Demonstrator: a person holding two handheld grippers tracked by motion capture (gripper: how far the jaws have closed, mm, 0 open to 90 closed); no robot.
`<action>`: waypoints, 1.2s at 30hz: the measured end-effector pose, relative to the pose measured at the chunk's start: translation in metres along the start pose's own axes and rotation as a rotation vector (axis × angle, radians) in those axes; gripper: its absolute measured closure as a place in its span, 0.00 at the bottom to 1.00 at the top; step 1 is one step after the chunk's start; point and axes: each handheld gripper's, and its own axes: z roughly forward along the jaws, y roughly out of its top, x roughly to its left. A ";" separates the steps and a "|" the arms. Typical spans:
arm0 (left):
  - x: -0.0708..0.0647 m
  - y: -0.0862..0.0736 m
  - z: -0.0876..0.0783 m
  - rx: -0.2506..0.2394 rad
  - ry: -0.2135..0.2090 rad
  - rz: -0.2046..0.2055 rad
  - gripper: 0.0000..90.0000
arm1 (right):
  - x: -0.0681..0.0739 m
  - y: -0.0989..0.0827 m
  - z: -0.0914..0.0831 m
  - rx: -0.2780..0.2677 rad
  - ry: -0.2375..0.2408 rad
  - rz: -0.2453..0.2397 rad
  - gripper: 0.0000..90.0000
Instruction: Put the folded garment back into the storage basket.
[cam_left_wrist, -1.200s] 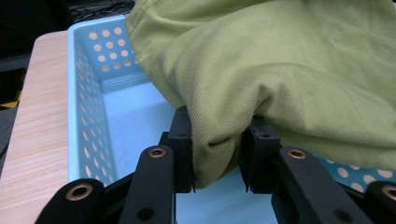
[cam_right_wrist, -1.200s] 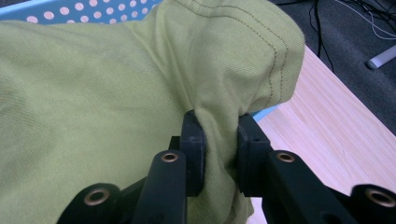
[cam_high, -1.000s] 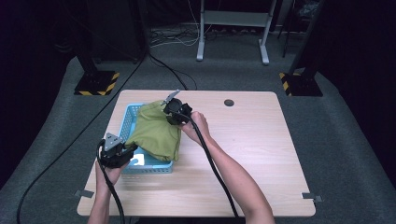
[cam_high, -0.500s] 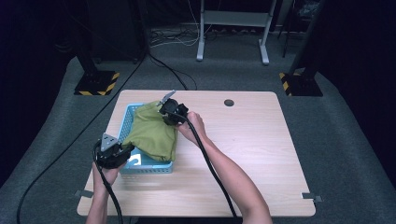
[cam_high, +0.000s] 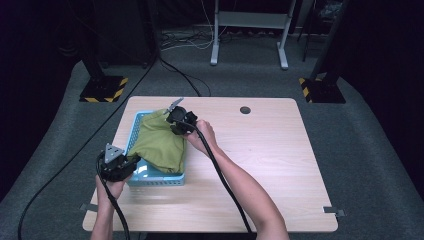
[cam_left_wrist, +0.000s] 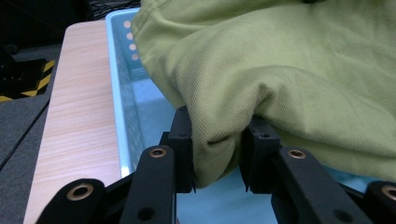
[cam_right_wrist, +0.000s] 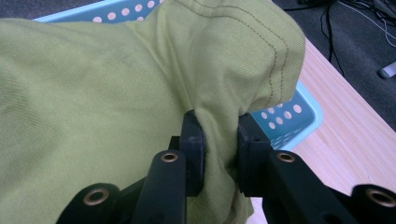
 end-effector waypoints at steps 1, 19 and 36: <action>0.001 0.000 0.000 0.001 0.001 -0.002 0.77 | 0.000 0.000 0.001 -0.001 0.001 -0.001 0.84; 0.007 -0.008 -0.001 0.022 0.041 -0.009 0.77 | 0.008 0.004 0.013 0.000 0.023 -0.009 0.83; -0.007 -0.001 0.004 0.089 -0.012 0.064 0.18 | 0.000 -0.006 0.015 0.060 0.029 0.046 0.23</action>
